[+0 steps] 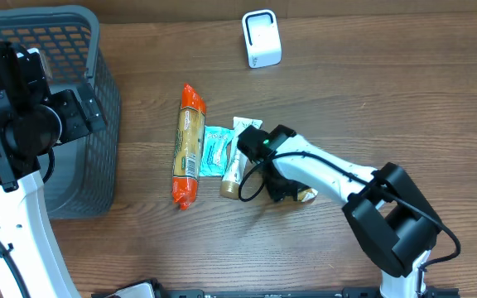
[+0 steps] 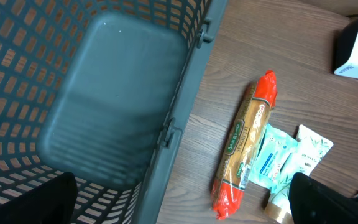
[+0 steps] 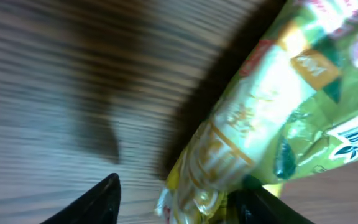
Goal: Scan the item barcode
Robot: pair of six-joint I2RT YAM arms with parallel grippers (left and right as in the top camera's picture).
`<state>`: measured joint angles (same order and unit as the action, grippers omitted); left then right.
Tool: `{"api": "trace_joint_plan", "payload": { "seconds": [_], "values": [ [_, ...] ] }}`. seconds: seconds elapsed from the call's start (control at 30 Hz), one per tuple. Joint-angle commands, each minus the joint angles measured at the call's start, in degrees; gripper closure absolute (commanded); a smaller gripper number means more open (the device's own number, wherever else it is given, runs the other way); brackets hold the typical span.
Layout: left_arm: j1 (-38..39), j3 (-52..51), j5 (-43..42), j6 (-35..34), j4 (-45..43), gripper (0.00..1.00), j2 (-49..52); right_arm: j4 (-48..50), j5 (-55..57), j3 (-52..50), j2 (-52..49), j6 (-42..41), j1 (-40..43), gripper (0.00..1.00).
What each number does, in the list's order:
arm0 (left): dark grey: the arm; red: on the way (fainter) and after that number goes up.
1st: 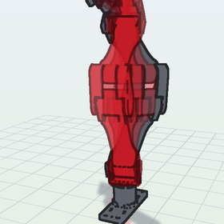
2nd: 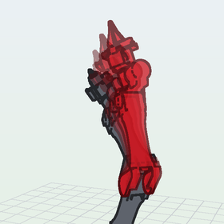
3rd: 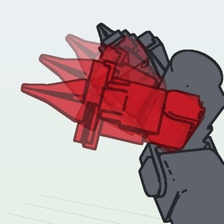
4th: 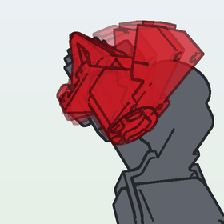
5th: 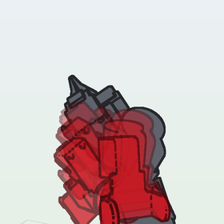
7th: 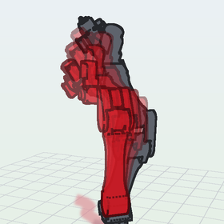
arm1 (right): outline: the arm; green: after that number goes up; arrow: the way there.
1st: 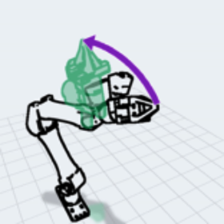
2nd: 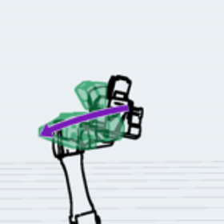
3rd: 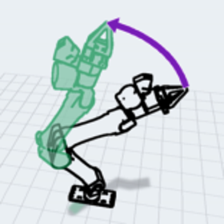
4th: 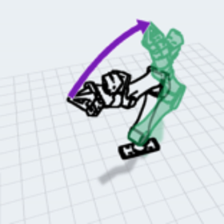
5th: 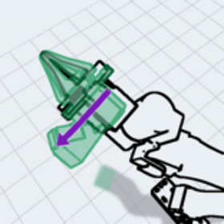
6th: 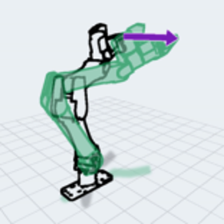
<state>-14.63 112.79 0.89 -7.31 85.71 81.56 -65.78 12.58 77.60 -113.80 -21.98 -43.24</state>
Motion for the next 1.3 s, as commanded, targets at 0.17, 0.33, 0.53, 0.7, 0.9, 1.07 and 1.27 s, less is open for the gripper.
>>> {"api": "trace_joint_plan", "payload": {
  "seconds": [0.17, 0.33, 0.53, 0.7, 0.9, 1.07, 1.27],
  "values": [
    [-0.1, -0.2, -0.5, -0.4, -0.2, 0.00, 0.2, 1.5, -14.0, 1.3, 15.6, -6.8, 12.9, 0.34],
    [-0.1, -0.2, -0.5, -0.4, -0.2, 0.00, 0.2, 0.5, -22.5, 1.3, 19.9, -6.3, 22.6, 0.25],
    [-0.1, -0.2, -0.5, -0.4, -0.2, 0.00, 0.2, -0.7, -23.8, -1.5, 19.8, -3.5, 26.9, 0.22],
    [-0.1, -0.2, -0.5, -0.4, -0.2, 0.00, 0.2, -0.5, -23.8, -4.8, 19.8, -3.5, 26.9, 0.22],
    [-0.1, -0.2, -0.5, -0.4, -0.2, 0.00, 0.2, 4.0, -27.9, -10.2, 19.8, -3.5, 26.9, 0.22],
    [-0.1, -0.2, -0.5, -0.4, -0.2, 0.00, 0.2, 12.9, -34.6, -16.9, 19.8, -3.6, 26.3, 0.22],
    [-0.1, -0.2, -0.5, -0.4, -0.2, 0.00, 0.2, 17.6, -34.6, -20.5, 19.8, -3.5, 25.2, 0.22]
  ]
}}
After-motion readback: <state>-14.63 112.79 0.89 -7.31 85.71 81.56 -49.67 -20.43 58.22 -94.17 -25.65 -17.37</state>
